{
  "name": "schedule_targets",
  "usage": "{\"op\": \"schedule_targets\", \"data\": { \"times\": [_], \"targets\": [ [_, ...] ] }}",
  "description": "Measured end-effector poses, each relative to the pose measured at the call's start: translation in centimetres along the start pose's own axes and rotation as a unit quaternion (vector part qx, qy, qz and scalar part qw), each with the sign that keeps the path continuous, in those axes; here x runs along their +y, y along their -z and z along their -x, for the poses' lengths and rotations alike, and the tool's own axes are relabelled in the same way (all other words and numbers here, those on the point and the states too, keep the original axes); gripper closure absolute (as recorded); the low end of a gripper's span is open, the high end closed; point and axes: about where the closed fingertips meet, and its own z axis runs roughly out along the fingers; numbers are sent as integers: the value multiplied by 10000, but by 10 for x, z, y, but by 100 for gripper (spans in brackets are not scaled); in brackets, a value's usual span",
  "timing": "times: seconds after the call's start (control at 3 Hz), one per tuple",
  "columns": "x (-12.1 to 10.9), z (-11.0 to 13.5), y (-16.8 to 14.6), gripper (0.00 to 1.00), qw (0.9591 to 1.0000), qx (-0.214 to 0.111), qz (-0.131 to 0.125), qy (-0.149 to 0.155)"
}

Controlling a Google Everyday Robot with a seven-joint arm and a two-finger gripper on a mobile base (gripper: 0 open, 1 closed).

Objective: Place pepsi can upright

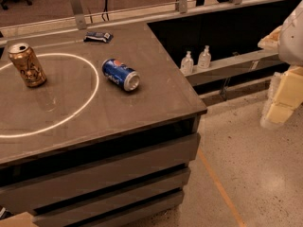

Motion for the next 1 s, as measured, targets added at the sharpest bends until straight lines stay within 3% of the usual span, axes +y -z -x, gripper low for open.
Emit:
{"op": "schedule_targets", "data": {
  "times": [0.33,0.67,1.0],
  "targets": [
    [0,0,0,0,10000,0,-1,0],
    [-11,3,-3,0,9995,-48,-64,-293],
    [-43,17,-14,0,9983,-182,-31,-544]
  ]
}}
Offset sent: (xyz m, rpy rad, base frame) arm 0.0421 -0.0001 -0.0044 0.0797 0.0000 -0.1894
